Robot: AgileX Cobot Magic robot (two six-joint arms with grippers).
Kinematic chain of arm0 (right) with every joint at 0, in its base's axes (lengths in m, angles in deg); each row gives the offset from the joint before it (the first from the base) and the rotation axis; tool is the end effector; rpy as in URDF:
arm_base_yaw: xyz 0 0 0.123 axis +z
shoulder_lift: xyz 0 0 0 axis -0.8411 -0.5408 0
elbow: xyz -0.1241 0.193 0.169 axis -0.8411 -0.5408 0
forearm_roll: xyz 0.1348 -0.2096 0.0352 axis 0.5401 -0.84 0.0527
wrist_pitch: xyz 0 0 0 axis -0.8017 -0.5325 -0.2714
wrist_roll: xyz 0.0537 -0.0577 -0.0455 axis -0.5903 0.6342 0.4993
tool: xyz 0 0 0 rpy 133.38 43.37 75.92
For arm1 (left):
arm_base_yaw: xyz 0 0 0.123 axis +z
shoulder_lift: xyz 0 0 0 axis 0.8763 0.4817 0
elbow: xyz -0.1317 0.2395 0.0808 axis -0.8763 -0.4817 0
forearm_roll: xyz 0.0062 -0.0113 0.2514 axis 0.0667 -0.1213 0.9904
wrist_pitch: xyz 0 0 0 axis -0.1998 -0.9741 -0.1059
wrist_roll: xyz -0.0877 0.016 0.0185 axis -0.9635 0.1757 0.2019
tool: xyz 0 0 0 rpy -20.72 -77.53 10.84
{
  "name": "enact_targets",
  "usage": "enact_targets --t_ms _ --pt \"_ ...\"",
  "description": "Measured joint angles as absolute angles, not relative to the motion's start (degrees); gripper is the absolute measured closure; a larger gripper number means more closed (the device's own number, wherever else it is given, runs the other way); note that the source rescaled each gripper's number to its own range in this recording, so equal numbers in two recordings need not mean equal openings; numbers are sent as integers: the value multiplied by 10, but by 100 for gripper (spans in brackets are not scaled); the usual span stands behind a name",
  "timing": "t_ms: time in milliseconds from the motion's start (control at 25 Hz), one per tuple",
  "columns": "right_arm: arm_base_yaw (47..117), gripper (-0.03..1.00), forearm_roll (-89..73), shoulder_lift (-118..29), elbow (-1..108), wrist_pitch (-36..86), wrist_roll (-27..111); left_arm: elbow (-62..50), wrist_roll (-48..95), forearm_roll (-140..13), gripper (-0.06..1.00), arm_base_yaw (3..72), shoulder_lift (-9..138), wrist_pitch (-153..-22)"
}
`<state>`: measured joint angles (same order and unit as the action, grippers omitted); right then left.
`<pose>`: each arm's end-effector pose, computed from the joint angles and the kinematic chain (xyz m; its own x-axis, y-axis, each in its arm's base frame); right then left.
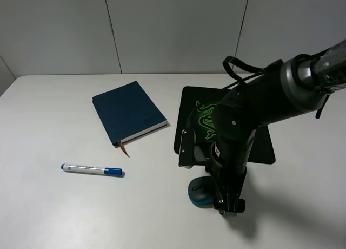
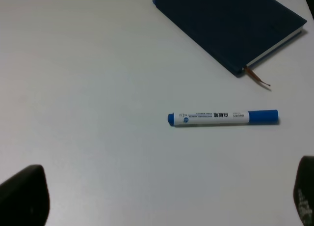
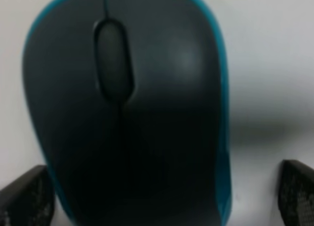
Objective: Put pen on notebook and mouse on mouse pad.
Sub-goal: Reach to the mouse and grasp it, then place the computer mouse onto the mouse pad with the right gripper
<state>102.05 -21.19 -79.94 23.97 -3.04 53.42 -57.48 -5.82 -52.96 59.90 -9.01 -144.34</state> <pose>0.2127 0.2038 0.1008 -0.1191 -0.9921 0.0390 -0.9922 0.1174 -0.0423 -0.0052 -0.0042 0.2752 -0.4540 0.0690 -0.8883 0.0911 0.9954 0.0307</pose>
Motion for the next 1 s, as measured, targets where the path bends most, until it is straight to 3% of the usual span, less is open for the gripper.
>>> enact_targets --t_ms 320,360,520,560,1000 --pt "1021 -3 -210 -803 240 -30 532 -575 -58 -530 -6 599 -90 -1443" --pt "1021 6 -210 -803 240 -30 532 -575 -58 -530 -6 599 -90 -1443" --pt "1021 83 -208 -804 242 -28 532 -575 -58 -530 -6 599 -90 -1443" --pt "1021 95 -207 -804 243 -28 532 -575 -58 -530 -6 599 -90 -1443" --pt "1021 94 -201 -805 245 -33 530 -575 -58 -530 -6 599 -90 -1443"
